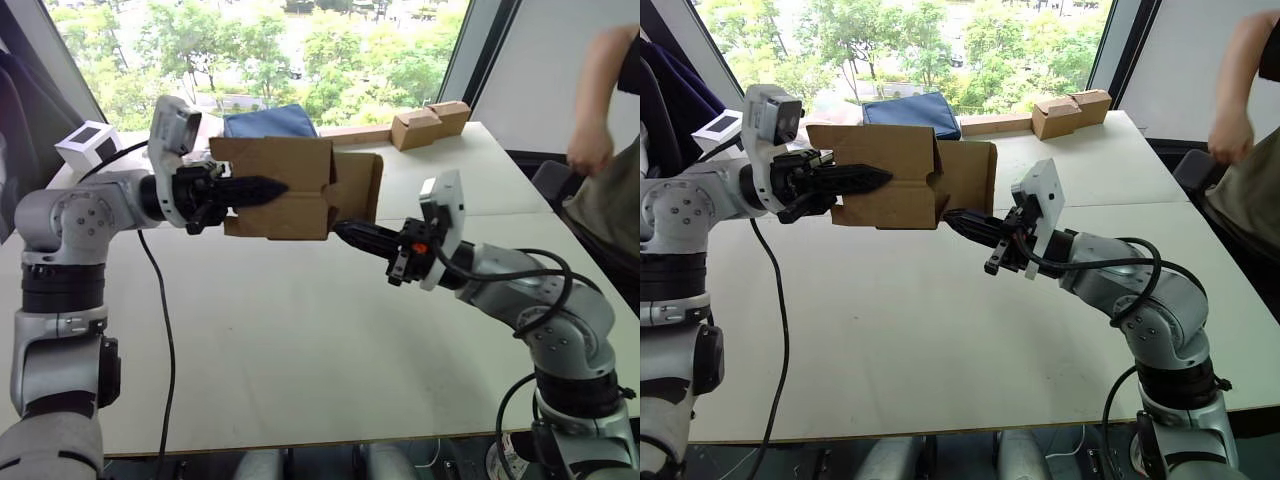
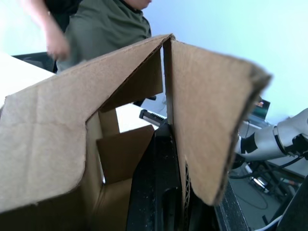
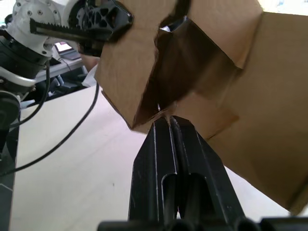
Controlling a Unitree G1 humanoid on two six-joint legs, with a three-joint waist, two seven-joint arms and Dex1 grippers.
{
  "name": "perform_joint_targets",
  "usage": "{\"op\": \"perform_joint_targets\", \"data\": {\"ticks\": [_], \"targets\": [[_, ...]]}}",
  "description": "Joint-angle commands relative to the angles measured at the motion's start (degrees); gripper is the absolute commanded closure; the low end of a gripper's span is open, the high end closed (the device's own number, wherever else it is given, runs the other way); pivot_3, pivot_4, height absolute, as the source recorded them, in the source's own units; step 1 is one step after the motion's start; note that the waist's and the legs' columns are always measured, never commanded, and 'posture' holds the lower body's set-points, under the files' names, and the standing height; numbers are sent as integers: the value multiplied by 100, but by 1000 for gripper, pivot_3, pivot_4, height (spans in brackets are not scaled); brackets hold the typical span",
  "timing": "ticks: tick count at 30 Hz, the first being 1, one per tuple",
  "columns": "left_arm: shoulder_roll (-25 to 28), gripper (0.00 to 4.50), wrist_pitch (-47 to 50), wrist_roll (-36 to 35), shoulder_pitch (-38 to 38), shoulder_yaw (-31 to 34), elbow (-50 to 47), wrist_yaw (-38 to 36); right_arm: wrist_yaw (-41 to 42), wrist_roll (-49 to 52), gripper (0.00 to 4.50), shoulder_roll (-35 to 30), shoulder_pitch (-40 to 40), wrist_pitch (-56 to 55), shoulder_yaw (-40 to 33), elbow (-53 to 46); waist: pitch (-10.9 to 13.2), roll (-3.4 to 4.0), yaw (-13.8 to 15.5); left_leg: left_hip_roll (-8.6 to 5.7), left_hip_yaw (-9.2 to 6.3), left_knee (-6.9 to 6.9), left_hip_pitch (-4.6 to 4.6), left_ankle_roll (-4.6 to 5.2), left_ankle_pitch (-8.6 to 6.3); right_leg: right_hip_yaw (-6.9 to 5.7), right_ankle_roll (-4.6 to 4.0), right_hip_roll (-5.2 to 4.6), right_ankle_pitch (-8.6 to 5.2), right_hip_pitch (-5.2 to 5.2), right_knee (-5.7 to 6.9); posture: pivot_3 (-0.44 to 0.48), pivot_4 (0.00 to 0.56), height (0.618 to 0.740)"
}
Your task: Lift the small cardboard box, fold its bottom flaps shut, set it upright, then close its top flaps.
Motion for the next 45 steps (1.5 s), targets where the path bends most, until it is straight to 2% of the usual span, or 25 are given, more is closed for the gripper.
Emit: {"op": "perform_joint_targets", "data": {"ticks": [1, 13, 20, 23, 25, 30, 34, 39, 45], "targets": [[34, 4500, 46, -136, -119, 82, -190, 3, 18, -2, 4466, 146, -144, -150, -26, -51, 0, 0, 5, 0, 0, 0, 0, 0, 0, 0, 0, 0, 0, 0, 0, 0, 150, 737], [11, 4500, 52, -141, -54, 136, -243, 61, 253, -55, 4466, 238, -54, -240, -26, -53, 0, 0, 0, 0, 0, 1, 0, 0, 0, 0, 0, 0, 0, 0, 1, 0, 150, 737], [64, 4500, 19, -108, -60, 164, -190, 41, 311, 1451, 4466, -362, -189, 193, -1403, 316, 0, -1, 9, -2, -1, 2, 0, 0, 0, -1, 0, -3, 0, 3, 0, 0, 150, 737], [59, 4500, 12, -103, -95, 175, -175, 38, 154, 1489, 4466, -528, -305, 95, -1846, 817, 0, 0, 4, -1, 0, 1, 1, 1, 0, 0, 0, -3, 0, 4, 0, 0, 150, 737], [33, 4500, 9, -113, -130, 179, -167, 45, 31, 1166, 4466, -515, -353, -141, -1963, 1236, 0, -1, 4, 0, 0, 1, 2, 1, 0, 0, 0, -3, 0, 4, 0, 0, 150, 737], [-15, 4500, 46, -157, -155, 157, -220, 44, 123, -235, 4466, -751, -217, -638, -1364, 1986, 0, 0, -2, 0, 4, 0, 2, 1, -1, 1, 0, -1, 0, 3, 0, 0, 150, 737], [-40, 4500, 46, -157, -173, 155, -223, 50, 203, -718, 4466, -511, -359, -851, -906, 2183, 0, 0, -19, 0, 6, 0, 1, 1, -1, 2, 0, 0, 0, 1, 1, 0, 150, 737], [-95, 4500, 40, -146, -190, 151, -223, 80, 493, -701, 4466, -71, -504, -876, -659, 2168, 1, 0, -17, 2, 5, 0, 1, 0, 0, 2, 0, 4, 0, -2, 2, 0, 150, 737], [-107, 4500, 40, -130, -184, 191, -196, 156, 727, 152, 4466, 381, -415, -472, -900, 1736, 1, 0, 6, 0, 4, 3, 1, 0, 0, 2, 0, -1, 0, 1, 2, 0, 150, 737]]}}
